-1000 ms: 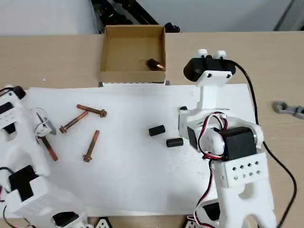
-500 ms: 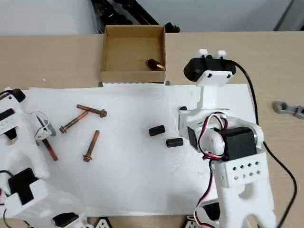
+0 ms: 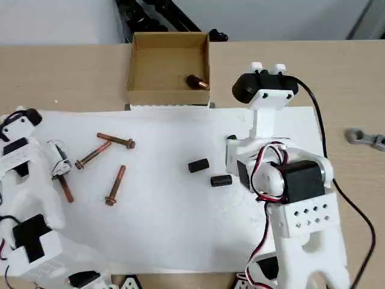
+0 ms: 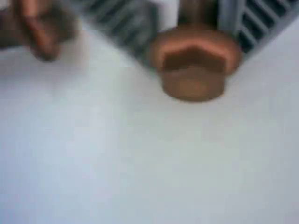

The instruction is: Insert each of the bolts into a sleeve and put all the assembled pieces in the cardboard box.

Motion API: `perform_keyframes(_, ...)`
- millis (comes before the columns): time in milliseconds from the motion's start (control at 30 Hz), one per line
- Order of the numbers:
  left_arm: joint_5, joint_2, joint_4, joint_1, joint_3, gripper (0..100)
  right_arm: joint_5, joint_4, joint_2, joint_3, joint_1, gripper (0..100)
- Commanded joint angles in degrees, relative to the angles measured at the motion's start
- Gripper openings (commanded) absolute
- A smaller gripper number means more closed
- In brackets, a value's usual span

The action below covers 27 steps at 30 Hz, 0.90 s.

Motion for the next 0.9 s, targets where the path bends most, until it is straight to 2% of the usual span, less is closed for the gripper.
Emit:
perform_keyframes(0,-0.26,0.7,4.57,-1.23,0.31,1,-0.53,-0.31,-1.27,-0.18,-0.31,0.5)
perform_keyframes(400,-0.26,0.79,19.6,-1.32,-10.51,1,-0.53,-0.31,-1.27,-0.18,-0.31,0.5)
perform_keyframes(633,-0.09,0.79,19.34,-1.32,-11.74,20,-0.53,-0.31,-1.27,-0.18,-0.31,0.5)
perform_keyframes(867,-0.35,0.79,18.9,-1.23,-11.3,21,-0.53,-0.31,-1.27,-0.18,-0.31,0.5)
